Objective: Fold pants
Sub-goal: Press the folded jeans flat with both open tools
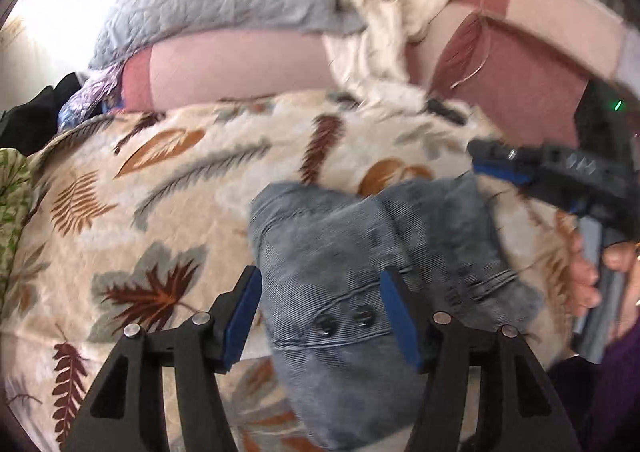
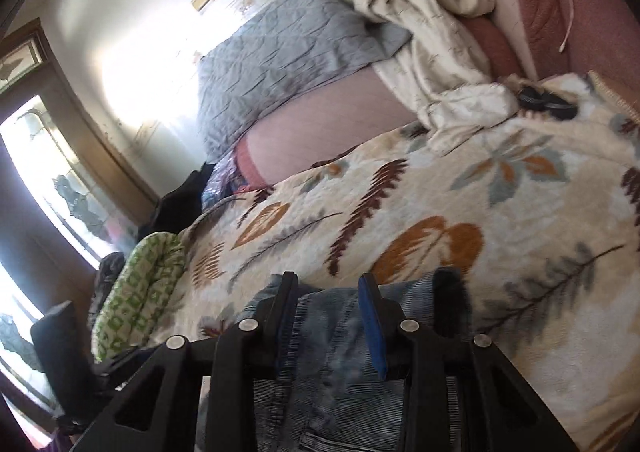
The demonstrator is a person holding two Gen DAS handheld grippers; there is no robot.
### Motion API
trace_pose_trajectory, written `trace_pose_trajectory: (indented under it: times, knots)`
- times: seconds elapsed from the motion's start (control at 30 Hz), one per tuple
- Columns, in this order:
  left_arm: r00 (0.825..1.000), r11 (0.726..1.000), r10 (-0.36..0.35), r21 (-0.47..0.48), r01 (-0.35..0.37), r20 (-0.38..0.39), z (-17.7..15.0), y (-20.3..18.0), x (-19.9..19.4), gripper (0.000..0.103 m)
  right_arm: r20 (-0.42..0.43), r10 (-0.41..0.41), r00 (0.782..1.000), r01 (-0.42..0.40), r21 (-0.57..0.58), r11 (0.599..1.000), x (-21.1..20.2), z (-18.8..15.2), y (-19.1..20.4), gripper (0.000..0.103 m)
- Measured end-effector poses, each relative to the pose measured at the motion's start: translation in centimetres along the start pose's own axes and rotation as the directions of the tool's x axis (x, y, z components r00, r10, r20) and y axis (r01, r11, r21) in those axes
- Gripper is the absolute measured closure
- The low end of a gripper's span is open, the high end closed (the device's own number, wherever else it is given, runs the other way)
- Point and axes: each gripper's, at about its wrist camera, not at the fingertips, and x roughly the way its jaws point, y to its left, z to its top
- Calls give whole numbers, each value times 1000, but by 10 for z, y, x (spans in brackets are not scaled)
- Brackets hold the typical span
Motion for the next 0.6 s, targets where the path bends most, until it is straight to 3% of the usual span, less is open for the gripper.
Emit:
trace_pose_trajectory:
  times: [0.1,0.17,0.27,0.33,0.37,0.53,0.6]
  knots:
    - [998,1000,20,13,-19,-54,-7,-4,19,41,-35,-3,999,4,24,1000,22,-2,-2,69]
    - [996,1000,14,27,-11,-83,-13,-9,30,41,-78,-59,995,63,43,997,39,-4,-12,69]
    - [994,999,-4,42,9,-112,-22,-15,44,40,-192,-156,969,181,124,976,66,-12,-44,70]
    - [990,998,22,67,-13,-138,-25,-18,54,40,-239,-186,953,233,182,955,74,-19,-65,61]
    - [990,997,27,72,-17,-138,-25,-19,55,40,-241,-185,953,237,208,949,74,-20,-70,53]
    - [986,1000,9,27,-5,-167,-18,-11,46,40,-214,-239,947,269,125,955,58,-16,-52,51]
    - [989,1000,30,9,-28,-146,-19,-6,35,40,-176,-235,956,254,93,963,44,-14,-40,51]
